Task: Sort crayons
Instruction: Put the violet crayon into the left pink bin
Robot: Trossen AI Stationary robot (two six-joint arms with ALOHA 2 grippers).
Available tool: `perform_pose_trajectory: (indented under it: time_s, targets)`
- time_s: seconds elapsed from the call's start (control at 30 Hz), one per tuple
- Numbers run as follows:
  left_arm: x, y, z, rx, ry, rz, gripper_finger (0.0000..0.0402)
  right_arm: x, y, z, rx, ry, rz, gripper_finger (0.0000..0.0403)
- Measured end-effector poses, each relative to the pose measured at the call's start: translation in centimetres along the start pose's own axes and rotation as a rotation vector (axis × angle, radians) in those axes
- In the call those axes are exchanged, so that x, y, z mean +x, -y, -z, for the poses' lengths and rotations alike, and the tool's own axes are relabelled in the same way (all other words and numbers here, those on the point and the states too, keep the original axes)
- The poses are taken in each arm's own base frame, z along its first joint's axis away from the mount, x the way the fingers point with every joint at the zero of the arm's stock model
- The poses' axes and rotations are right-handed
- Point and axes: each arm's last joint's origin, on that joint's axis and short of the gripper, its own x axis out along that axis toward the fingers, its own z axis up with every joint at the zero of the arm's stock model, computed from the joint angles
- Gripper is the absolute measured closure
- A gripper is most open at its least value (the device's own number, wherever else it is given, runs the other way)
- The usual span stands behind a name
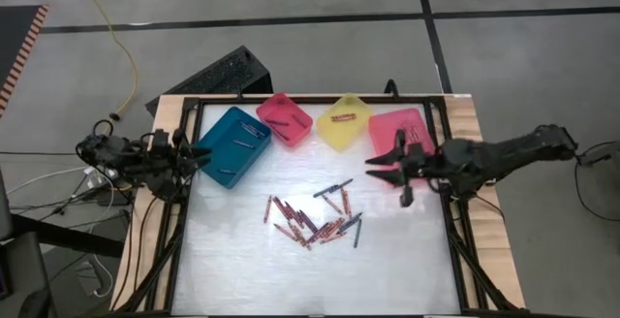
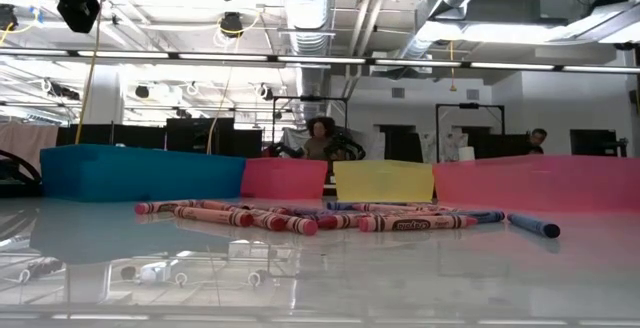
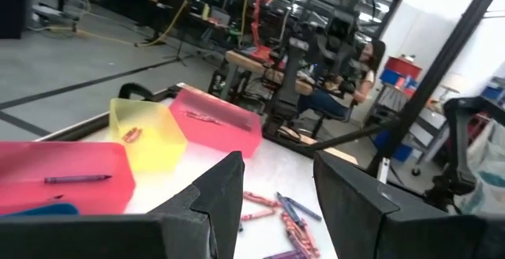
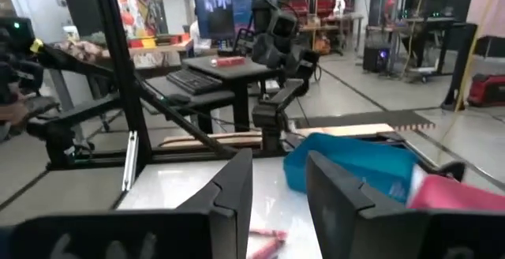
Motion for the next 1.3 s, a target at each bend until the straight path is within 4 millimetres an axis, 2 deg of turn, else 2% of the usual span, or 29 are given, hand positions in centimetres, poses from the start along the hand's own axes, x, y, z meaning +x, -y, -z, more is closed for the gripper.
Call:
perform_pose_trajectory:
  time_s: [0.13, 0.23, 0.33, 0.5, 0.6, 0.73, 0.93, 1.07, 1.3]
  targets:
    - [0.0, 0.0, 0.0, 0.002, -0.001, -0.003, 0.0256, 2.4, -0.5, 2.6, 0.008, 0.027, -0.024, 0.0283]
    - [0.0, -0.1, 0.1, 0.009, -0.009, -0.010, 0.0256, 4.6, -1.1, 4.6, -0.012, -0.051, -0.036, 0.0283]
    - [0.0, -0.1, 0.2, 0.018, -0.017, -0.027, 0.0256, 6.9, -1.9, 5.5, -0.019, -0.082, -0.058, 0.0283]
    - [0.0, -0.4, 0.5, 0.033, -0.035, -0.070, 0.0256, 10.5, -3.0, 8.8, -0.049, -0.233, -0.059, 0.0283]
    - [0.0, -0.5, 0.8, 0.039, -0.051, -0.101, 0.0256, 12.5, -3.6, 9.9, -0.063, -0.273, -0.039, 0.0283]
    - [-0.1, -0.7, 1.0, 0.047, -0.057, -0.135, 0.0256, 14.2, -3.6, 11.7, -0.116, -0.397, 0.028, 0.0283]
    - [-0.1, -0.7, 1.0, 0.052, -0.065, -0.138, 0.0256, 17.1, -3.4, 12.0, -0.120, -0.424, 0.067, 0.0283]
    - [-0.1, -0.8, 1.2, 0.054, -0.075, -0.142, 0.0256, 18.5, -3.7, 13.4, -0.119, -0.506, 0.080, 0.0283]
    - [-0.1, -0.9, 1.4, 0.039, -0.097, -0.155, 0.0256, 18.9, -4.6, 16.1, -0.072, -0.681, 0.135, 0.0283]
